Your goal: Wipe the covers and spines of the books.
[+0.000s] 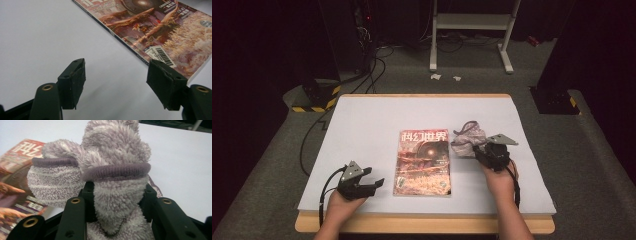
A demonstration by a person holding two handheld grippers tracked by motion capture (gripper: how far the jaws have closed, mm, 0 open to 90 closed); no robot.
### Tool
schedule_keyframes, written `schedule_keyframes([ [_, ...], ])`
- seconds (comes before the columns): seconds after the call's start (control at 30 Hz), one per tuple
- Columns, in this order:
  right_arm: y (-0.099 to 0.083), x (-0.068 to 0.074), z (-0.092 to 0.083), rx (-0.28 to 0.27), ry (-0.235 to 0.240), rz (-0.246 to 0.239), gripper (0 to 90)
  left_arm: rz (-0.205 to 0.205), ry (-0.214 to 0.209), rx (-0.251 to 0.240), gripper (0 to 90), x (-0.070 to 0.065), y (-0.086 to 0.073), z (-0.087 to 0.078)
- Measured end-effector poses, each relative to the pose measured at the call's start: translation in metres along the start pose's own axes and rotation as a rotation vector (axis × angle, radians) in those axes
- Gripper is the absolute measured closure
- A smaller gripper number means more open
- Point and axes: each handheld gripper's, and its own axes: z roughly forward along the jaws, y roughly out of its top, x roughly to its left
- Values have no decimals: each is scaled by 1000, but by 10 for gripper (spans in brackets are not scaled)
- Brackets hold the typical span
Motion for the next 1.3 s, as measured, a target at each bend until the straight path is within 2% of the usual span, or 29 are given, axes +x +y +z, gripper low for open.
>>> schedule_keyframes([
  [0.23,-24,-21,-17,28,-57,20,596,24,-5,8,314,-7,2,3],
  [0.37,-38,-29,-18,49,-68,39,591,34,-9,9,313,-10,3,4],
  [0.6,-52,-34,-13,83,-81,42,580,39,-12,12,313,-12,4,5],
  [0.73,-56,-32,-10,105,-94,21,569,38,-12,13,313,-12,4,5],
  [1.1,-64,-39,-7,105,-60,55,538,37,-16,22,313,-12,3,7],
  [1.3,-63,-42,-6,120,-50,57,464,35,-23,17,313,-13,4,6],
])
